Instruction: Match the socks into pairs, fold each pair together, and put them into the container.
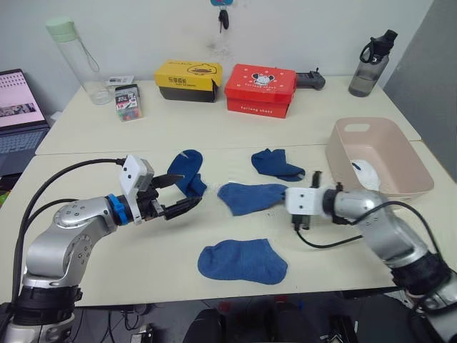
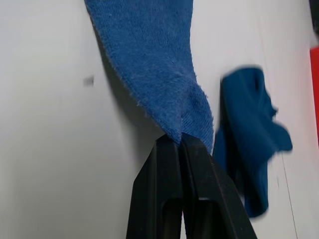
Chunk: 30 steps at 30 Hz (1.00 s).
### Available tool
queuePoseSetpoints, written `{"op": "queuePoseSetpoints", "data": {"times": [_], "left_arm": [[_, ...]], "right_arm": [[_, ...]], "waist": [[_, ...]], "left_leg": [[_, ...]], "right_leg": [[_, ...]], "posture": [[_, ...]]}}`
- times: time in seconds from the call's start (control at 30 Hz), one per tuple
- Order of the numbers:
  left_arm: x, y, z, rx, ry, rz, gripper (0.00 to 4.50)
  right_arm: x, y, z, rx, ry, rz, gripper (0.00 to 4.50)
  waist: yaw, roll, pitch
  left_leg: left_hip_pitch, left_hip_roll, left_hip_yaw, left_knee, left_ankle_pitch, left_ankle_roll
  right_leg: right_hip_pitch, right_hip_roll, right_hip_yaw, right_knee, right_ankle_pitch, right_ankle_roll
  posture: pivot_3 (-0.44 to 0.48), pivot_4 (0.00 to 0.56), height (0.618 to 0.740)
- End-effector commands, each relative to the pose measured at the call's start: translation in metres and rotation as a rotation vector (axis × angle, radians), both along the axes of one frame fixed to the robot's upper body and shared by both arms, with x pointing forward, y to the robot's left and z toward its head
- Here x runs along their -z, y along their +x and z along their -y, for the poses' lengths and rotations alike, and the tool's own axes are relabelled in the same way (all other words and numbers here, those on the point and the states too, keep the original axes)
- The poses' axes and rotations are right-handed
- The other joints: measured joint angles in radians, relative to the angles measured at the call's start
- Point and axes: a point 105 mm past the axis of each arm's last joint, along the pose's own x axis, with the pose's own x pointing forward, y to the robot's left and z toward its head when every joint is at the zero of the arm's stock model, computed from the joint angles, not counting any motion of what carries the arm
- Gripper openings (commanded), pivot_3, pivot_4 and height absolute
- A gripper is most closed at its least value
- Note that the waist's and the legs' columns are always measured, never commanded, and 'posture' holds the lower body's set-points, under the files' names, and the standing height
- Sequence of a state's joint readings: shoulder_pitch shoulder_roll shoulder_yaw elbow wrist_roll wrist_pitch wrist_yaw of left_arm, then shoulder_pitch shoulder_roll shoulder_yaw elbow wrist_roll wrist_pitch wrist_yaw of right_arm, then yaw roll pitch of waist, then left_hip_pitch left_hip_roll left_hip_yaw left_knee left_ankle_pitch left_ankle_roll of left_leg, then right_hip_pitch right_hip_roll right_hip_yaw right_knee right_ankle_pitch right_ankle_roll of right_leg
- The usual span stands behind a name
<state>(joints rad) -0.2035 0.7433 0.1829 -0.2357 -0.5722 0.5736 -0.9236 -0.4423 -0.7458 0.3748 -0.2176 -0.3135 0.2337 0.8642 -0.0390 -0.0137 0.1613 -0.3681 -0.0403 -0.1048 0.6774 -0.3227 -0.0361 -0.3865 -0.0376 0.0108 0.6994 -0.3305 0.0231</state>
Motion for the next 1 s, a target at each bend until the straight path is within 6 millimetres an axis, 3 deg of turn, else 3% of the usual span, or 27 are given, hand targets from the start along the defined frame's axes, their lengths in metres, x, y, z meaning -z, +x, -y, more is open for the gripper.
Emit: {"op": "queuePoseSetpoints", "data": {"times": [0.03,0.27,0.43,0.57,0.8,1.0], "left_arm": [[-0.005,-0.002,-0.002,0.027,0.026,0.028,4.5],[0.0,-0.007,-0.002,0.034,0.005,0.001,4.5],[0.012,-0.005,0.019,0.022,-0.048,-0.1,4.5],[0.021,0.008,0.043,0.003,-0.072,-0.151,4.5],[0.047,0.042,0.088,-0.058,-0.038,-0.264,4.5],[0.066,0.054,0.096,-0.101,0.031,-0.343,4.5]], "right_arm": [[-0.011,-0.002,0.001,-0.012,0.003,0.029,0.48],[-0.033,-0.005,0.012,0.033,0.065,-0.024,2.66],[-0.044,-0.014,0.01,0.033,0.189,-0.097,4.33],[-0.047,-0.04,-0.001,-0.028,0.313,-0.265,4.46],[-0.047,-0.048,-0.004,-0.002,0.339,-0.276,4.46],[-0.047,-0.049,-0.003,0.017,0.344,-0.275,4.46]], "waist": [[0.001,0.0,0.0],[0.01,0.0,0.0],[0.01,0.0,0.0],[0.016,-0.001,0.001],[0.016,-0.002,0.001],[0.01,-0.002,0.001]], "left_leg": [[0.0,0.0,0.0,0.0,0.0,0.0],[0.0,0.0,0.0,0.001,0.0,0.0],[0.0,0.0,-0.001,0.001,0.0,0.0],[-0.001,0.0,-0.001,0.001,0.0,0.0],[0.001,-0.001,-0.002,0.002,0.0,0.0],[0.001,0.0,-0.002,0.002,0.0,0.0]], "right_leg": [[0.0,0.0,0.0,0.0,0.0,0.0],[0.001,0.0,0.0,-0.001,0.0,0.0],[0.001,0.0,-0.001,-0.001,0.0,0.0],[0.003,0.0,-0.001,-0.001,0.0,0.0],[0.005,0.0,-0.002,-0.001,0.0,0.0],[0.004,0.0,-0.002,-0.001,0.0,0.0]], "posture": [[0.0,0.15,0.74],[0.0,0.15,0.74],[0.0,0.15,0.74],[0.0,0.15,0.74],[0.0,0.15,0.74],[0.0,0.15,0.74]]}}
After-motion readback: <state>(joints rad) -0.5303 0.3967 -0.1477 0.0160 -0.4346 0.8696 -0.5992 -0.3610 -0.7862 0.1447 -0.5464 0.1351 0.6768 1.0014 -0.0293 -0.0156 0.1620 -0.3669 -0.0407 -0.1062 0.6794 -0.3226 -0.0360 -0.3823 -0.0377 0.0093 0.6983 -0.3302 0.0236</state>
